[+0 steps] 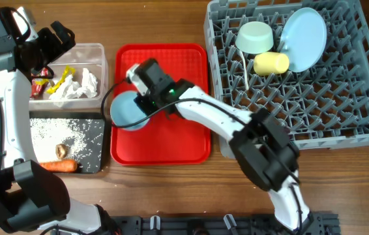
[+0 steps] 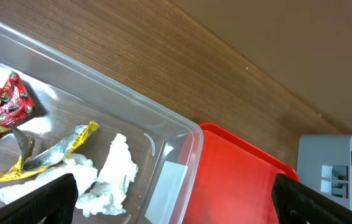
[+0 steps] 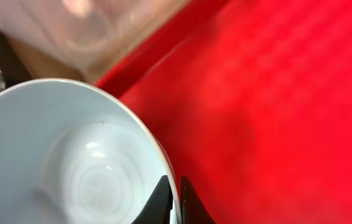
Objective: Sort waste into correct bins and load items into the dishwasher rack
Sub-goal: 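Carry the light-blue bowl into the rack and set it down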
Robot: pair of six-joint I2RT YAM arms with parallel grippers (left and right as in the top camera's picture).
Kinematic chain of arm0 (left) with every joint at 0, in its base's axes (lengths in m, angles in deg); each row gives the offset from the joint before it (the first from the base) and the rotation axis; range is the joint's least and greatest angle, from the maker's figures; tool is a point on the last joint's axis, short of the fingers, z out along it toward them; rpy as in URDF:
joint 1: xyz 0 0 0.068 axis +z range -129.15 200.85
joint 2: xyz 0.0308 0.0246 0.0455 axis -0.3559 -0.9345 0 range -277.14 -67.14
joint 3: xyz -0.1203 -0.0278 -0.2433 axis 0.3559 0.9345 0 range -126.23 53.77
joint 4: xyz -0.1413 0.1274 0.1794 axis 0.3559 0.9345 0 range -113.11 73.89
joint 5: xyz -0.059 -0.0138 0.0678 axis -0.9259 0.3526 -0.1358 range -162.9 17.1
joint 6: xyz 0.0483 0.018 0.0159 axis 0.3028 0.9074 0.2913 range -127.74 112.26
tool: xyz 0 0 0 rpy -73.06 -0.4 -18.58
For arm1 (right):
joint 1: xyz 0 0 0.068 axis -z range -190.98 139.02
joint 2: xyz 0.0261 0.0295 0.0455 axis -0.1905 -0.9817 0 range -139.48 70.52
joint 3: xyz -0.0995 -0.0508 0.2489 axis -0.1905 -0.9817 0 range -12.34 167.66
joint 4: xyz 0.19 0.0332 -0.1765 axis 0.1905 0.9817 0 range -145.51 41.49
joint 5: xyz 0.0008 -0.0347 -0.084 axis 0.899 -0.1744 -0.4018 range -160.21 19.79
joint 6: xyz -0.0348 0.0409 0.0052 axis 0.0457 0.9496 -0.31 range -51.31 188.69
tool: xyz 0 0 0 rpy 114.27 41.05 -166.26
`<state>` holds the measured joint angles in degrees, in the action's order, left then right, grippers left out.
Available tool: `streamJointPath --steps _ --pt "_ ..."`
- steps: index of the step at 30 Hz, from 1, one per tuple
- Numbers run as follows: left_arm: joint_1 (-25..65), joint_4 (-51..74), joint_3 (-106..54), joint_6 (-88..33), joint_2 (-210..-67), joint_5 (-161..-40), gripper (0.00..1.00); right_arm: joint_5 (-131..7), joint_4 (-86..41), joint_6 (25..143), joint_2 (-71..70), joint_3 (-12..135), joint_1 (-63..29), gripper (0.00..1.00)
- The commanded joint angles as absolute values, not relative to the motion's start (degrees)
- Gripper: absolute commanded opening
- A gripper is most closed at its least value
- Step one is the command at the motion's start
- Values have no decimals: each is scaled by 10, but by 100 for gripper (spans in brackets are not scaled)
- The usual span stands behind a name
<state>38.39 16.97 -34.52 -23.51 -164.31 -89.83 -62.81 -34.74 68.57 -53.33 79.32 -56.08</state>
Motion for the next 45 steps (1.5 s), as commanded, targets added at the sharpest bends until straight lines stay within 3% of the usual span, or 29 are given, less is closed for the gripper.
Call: streamJointPath --steps 1,8,17,28,37,40,45 --pt "387 169 -353 -234 -1636 -895 100 -676 -327 672 -440 805 -537 4" --pt "387 169 -353 -234 -1636 -895 100 -975 -81 739 -302 805 -443 4" --pt "387 169 -353 -234 -1636 -895 100 -1196 172 888 -244 796 -279 4" --pt "387 168 -353 -234 -1636 -895 100 -1389 195 911 -247 645 -277 4" --pt "387 168 -353 -234 -1636 -895 100 -1266 128 817 -248 631 -278 4" --pt "387 169 -353 -234 -1636 -895 100 -1298 133 799 -248 630 -278 4" --pt "387 168 -353 -234 -1636 -895 100 -1329 80 592 -248 630 -278 4"
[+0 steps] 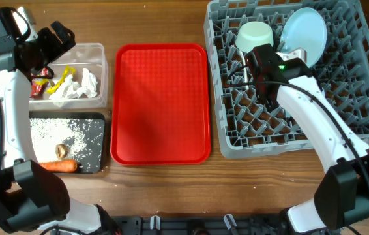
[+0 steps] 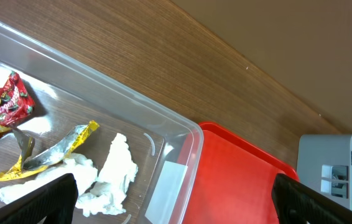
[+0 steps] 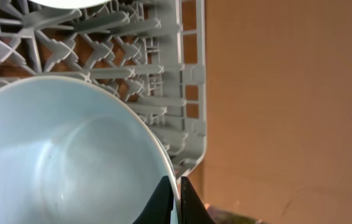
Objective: Sort waste into correct bins and load items into the dishwasher rack
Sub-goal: 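Carry the light-blue bowl into the rack and set it down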
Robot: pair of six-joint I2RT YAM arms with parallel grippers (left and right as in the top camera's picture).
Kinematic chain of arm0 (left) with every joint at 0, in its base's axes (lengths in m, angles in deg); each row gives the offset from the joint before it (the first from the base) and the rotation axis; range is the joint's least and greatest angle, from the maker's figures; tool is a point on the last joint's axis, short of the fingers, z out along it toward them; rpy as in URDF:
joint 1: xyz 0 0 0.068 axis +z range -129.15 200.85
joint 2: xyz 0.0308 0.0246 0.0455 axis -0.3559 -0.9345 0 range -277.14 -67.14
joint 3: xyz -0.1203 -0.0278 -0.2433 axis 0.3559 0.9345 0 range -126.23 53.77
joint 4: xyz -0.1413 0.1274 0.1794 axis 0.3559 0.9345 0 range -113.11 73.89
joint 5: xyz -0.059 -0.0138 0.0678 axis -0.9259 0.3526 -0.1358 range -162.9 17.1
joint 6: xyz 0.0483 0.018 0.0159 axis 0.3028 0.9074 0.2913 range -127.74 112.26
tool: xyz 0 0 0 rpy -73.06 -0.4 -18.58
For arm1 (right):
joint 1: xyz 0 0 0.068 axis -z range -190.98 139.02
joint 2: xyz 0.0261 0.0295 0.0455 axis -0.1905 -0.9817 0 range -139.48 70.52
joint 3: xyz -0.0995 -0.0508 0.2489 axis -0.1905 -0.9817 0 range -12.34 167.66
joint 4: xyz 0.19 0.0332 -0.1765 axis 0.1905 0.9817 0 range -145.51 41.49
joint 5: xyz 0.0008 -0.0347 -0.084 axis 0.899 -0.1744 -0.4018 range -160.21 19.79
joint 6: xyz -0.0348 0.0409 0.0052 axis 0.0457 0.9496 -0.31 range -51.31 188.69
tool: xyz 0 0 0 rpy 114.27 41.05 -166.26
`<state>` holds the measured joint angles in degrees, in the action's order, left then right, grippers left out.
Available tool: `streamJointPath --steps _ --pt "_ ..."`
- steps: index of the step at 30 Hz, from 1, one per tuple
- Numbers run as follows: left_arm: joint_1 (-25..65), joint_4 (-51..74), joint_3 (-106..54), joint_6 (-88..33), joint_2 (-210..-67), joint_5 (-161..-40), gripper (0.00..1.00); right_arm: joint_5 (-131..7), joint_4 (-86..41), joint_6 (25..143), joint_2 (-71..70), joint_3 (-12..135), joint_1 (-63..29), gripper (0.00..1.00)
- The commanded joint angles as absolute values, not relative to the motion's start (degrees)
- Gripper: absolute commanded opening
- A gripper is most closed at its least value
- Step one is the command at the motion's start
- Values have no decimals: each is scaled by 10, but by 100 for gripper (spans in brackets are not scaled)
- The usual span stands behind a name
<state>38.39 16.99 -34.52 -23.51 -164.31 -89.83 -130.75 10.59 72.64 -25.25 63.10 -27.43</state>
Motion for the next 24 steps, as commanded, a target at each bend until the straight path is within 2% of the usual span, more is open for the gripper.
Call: streamJointPath --steps 1,5,10,15,24 --pt "387 168 -353 -234 -1636 -895 100 -1317 71 577 -248 630 -279 4" --pt "387 168 -353 -234 -1636 -895 100 -1238 67 578 -248 630 -279 4" --pt "387 168 -353 -234 -1636 -895 100 -1249 67 579 -249 629 -279 4" --pt "387 168 -353 -234 -1636 -895 100 -1284 41 496 -249 629 -271 4" --pt "387 169 -353 -234 -1636 -895 100 -1284 17 479 -249 629 -260 4"
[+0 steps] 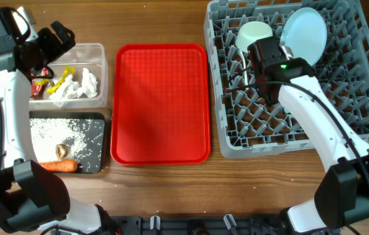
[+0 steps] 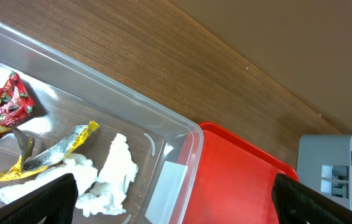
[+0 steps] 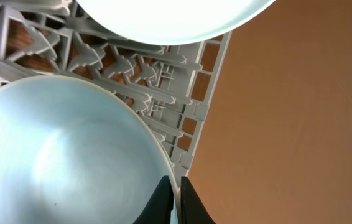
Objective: Sort waste into correct bins and load items into the dishwasher rack
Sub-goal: 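Carry the light-blue bowl into the rack and set it down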
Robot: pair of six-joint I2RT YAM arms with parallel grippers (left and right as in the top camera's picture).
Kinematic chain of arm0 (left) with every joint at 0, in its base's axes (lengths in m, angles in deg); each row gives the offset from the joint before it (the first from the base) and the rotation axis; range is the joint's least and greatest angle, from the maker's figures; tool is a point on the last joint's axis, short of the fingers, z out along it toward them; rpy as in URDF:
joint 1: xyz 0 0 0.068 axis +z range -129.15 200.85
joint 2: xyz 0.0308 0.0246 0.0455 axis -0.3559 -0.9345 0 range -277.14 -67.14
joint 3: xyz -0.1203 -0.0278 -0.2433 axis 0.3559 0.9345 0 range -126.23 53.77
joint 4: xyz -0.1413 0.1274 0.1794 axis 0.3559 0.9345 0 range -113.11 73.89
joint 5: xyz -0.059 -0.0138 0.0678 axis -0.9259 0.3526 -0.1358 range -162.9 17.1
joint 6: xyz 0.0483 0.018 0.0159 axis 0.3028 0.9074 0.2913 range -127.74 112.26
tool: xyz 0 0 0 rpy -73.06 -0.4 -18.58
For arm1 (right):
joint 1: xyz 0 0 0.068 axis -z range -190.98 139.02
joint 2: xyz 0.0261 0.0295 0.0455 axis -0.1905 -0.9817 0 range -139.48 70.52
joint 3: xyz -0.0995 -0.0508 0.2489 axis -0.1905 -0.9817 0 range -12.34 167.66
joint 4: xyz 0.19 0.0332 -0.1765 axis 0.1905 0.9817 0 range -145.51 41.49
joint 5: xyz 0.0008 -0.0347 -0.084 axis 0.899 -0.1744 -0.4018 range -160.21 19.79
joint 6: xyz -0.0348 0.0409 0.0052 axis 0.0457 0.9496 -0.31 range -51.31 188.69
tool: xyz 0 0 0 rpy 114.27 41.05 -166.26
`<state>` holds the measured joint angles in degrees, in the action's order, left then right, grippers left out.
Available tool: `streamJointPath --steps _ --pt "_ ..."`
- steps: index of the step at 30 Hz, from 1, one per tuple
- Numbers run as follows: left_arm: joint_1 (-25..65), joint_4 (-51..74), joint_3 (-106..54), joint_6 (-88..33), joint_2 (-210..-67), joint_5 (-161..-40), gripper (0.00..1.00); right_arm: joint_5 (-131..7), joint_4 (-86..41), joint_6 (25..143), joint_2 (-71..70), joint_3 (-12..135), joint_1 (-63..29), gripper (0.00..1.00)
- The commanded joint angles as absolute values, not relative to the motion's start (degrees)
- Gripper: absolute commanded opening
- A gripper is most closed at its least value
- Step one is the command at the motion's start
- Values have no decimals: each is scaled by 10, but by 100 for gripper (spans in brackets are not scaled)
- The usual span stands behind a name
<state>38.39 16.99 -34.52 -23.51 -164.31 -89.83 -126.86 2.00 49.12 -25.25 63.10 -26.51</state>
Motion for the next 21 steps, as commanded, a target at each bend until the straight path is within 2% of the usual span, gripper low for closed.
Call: streamJointPath --steps 1,10,14,21 --pt "387 169 -353 -234 -1636 -895 100 -1284 14 479 -249 629 -257 4" --pt "387 168 -353 -234 -1636 -895 100 -1241 3 480 -250 614 -232 4" --pt "387 169 -353 -234 -1636 -895 100 -1249 -32 460 -250 559 -253 4" --pt "387 169 -353 -234 -1636 -895 100 -1300 -54 447 -249 554 -313 4"
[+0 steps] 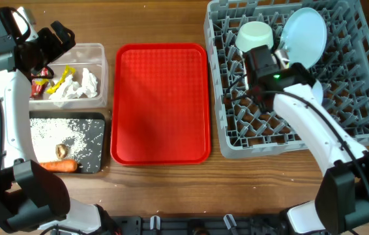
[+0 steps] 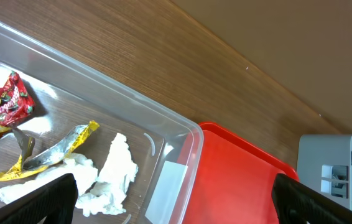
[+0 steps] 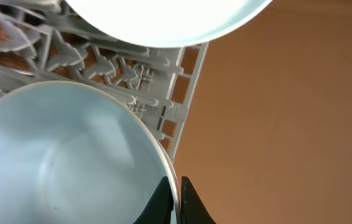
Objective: Sort waste into correct bins and load items into the dishwasher rack
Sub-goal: 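Carry the light-blue bowl into the rack and set it down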
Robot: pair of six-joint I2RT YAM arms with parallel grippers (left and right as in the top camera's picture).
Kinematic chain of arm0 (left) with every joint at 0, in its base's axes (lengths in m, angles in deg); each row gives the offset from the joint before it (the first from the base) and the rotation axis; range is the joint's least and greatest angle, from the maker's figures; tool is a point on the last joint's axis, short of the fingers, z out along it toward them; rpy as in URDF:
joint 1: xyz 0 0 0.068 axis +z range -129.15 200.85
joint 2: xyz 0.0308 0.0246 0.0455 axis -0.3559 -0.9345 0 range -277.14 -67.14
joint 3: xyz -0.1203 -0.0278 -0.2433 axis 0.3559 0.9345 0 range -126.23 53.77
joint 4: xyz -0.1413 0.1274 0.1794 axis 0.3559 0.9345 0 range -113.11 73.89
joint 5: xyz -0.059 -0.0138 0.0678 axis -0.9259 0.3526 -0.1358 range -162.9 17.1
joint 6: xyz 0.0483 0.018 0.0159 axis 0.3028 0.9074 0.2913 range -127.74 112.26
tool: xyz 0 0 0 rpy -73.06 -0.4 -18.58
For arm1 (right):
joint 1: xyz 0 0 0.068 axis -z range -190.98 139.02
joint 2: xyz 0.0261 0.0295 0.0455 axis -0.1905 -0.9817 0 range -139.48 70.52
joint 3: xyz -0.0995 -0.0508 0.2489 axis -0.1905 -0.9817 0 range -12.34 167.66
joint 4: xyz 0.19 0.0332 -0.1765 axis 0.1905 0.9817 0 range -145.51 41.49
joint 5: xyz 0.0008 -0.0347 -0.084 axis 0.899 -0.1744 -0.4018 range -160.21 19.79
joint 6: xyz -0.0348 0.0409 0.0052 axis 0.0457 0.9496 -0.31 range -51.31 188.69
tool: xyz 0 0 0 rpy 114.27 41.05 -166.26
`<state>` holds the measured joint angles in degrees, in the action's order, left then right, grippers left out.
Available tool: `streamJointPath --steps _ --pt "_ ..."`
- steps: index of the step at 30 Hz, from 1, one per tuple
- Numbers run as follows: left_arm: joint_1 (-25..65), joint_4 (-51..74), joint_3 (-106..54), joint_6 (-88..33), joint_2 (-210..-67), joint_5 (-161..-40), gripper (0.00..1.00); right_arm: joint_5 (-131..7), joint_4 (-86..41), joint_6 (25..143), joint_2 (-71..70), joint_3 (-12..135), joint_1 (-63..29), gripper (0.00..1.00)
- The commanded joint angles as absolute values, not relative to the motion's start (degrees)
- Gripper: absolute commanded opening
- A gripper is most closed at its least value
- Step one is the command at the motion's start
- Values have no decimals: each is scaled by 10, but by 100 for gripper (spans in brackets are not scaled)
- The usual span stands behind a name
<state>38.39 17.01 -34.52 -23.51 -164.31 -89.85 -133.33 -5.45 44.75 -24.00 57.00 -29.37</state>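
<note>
In the right wrist view, my right gripper (image 3: 177, 199) is shut on the rim of a light blue bowl (image 3: 58, 162), which fills the lower left. The bowl hangs over the grey dishwasher rack (image 3: 101, 62), just below a light blue plate (image 3: 157, 18). From overhead, the right gripper (image 1: 263, 59) is over the rack's (image 1: 360, 124) back left part and the arm hides the bowl. My left gripper (image 1: 54, 39) stands open above the clear waste bin (image 1: 100, 49), with nothing between its fingers (image 2: 27, 199).
The rack also holds a pale green bowl (image 1: 255, 34), the plate (image 1: 304, 36) and a white utensil (image 1: 245, 68). The red tray (image 1: 160, 101) lies mid-table. Wrappers and tissue (image 1: 73, 85) fill the clear bin. A carrot (image 1: 57, 165) lies in the black bin.
My right gripper, still shut on the bowl's rim, has shifted slightly over the rack near the plate. The left arm has not moved.
At first my right gripper was shut on the blue bowl's rim at the red tray's left edge. Then it held the bowl over the rack, leaving the tray bare. It has stayed there beside the plate. The left gripper remained open over the clear bin throughout.
</note>
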Motion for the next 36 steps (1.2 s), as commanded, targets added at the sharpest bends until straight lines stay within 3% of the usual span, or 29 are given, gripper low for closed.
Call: streamJointPath --steps 1,8,14,17,20,25,31,36 --pt "387 168 -353 -234 -1636 -895 100 -1300 -54 447 -249 554 -319 4" --pt "387 169 -353 -234 -1636 -895 100 -1285 -53 449 -249 554 -370 4" --pt "387 169 -353 -234 -1636 -895 100 -1193 -54 466 -249 554 -392 6" --pt "387 168 -353 -234 -1636 -895 100 -1190 -55 466 -249 555 -401 16" --pt "387 168 -353 -234 -1636 -895 100 -1190 -73 466 -248 556 -411 40" --pt "387 169 -353 -234 -1636 -895 100 -1171 -84 480 -248 575 -440 56" --pt "387 168 -353 -234 -1636 -895 100 -911 -85 576 -217 646 -434 59" --pt "387 169 -353 -234 -1636 -895 100 -892 -89 672 -158 659 -397 59"
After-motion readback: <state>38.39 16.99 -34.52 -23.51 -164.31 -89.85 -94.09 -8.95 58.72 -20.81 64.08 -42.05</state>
